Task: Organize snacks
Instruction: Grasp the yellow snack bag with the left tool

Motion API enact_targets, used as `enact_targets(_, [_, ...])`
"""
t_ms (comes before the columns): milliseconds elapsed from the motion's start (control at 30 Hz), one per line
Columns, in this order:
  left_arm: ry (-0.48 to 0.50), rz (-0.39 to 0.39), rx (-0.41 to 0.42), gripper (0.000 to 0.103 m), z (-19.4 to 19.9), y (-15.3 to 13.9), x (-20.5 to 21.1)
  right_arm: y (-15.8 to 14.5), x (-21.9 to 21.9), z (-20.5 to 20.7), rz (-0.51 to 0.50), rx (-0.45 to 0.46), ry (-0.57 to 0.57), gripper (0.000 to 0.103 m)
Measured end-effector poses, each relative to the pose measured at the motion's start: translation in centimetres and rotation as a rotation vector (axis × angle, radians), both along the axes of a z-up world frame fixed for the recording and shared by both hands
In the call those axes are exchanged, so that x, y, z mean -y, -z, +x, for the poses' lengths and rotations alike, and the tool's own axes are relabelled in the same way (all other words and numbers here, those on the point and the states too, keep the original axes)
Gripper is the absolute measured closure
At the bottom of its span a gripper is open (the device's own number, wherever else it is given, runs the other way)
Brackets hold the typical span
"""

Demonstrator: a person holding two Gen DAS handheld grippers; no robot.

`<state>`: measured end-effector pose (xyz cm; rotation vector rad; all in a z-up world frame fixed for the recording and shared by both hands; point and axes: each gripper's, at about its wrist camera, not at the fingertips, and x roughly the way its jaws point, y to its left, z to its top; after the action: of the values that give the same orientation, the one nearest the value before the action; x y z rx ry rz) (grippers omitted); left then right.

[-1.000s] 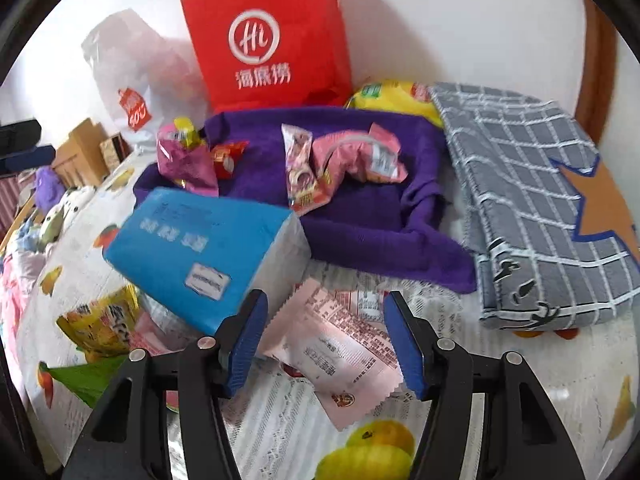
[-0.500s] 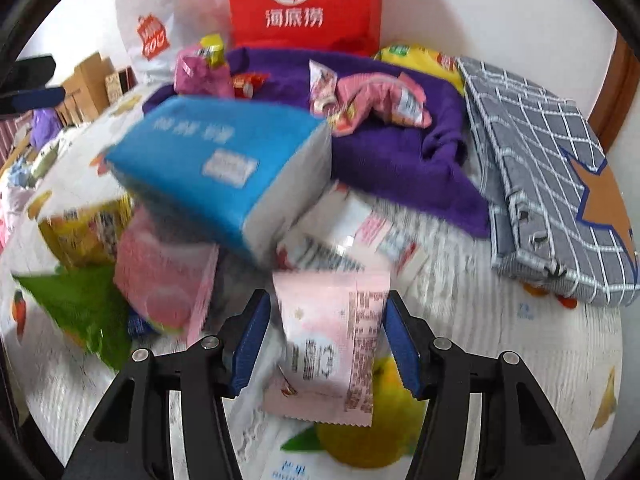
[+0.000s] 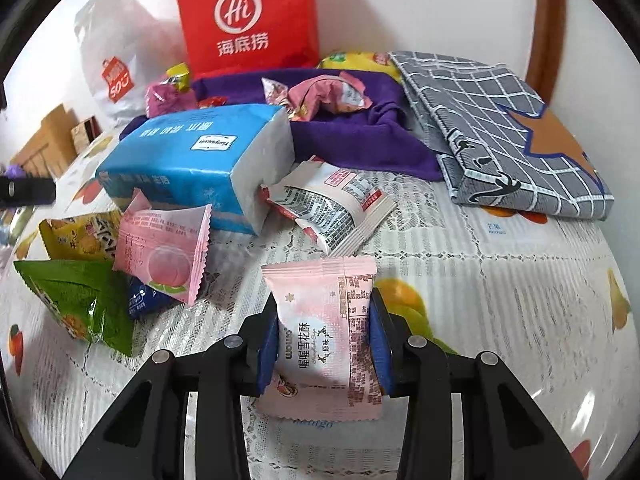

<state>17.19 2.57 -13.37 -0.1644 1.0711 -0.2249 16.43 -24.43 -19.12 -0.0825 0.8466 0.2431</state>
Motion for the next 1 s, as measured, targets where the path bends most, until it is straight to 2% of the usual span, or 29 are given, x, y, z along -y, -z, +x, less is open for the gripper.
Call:
enact_targets(67, [0.05,0.036,-0.039,0.024,0.2,1.1,0.9,0.0,-0.1,0.1,-0.001,-0.001,0.003,0.063])
enact_targets(167, [0.07,0.046,-0.044,0.032,0.3,2.2,1.6,0.0,-0.1,0.3,0.001,-0.002,0.004,0.063])
enact_targets(267, [0.091,0.019,-0.062,0.05,0.6,3.1,2.0,0.1,-0.1,0.2,0.005,-0.003,0.003,0.063])
enact_targets(300, [0.097,-0.011,-0.065,0.062,0.6,3.2,2.0,0.1,-0.1,0.2,0.006,-0.003,0.003,0.063])
enact_targets(333, [0.107,-0.033,-0.054,0.064,0.5,3.1,1.9,0.1,-0.2,0.2,0.005,-0.003,0.003,0.063])
enact_targets(467, [0.08,0.036,0.021,0.064,-1.1,1.7,1.0,0.1,0.0,0.2,0.008,-0.004,0.003,0.063])
enact_targets(567, [0.044,0.05,0.017,0.064,-1.6,1.6,-0.6,0.1,0.0,0.2,0.006,-0.003,0.003,0.063])
enact_targets(633, [0.014,0.078,0.004,0.064,-1.4,2.5,-1.5,0.1,-0.1,0.2,0.002,-0.002,0.003,0.063])
enact_targets(667, [0.001,0.079,0.001,0.063,-1.4,3.0,-1.9,0.1,-0.1,0.2,0.002,-0.003,0.002,0.063])
enact_targets(767, [-0.032,0.004,0.016,0.063,-1.3,3.9,-3.0,0.1,0.0,0.3,0.007,-0.004,0.0,0.062])
enact_targets(800, [-0.037,-0.005,0.051,0.063,-1.3,4.0,-2.9,0.1,0.0,0.3,0.009,-0.004,-0.002,0.061])
enact_targets(900, [-0.026,0.042,0.091,0.063,-1.5,4.1,-2.3,0.1,0.0,0.3,0.011,-0.005,-0.002,0.06])
enact_targets(1000, [-0.03,0.047,0.128,0.063,-1.8,4.3,-2.0,0.1,0.0,0.3,0.012,-0.006,-0.002,0.06])
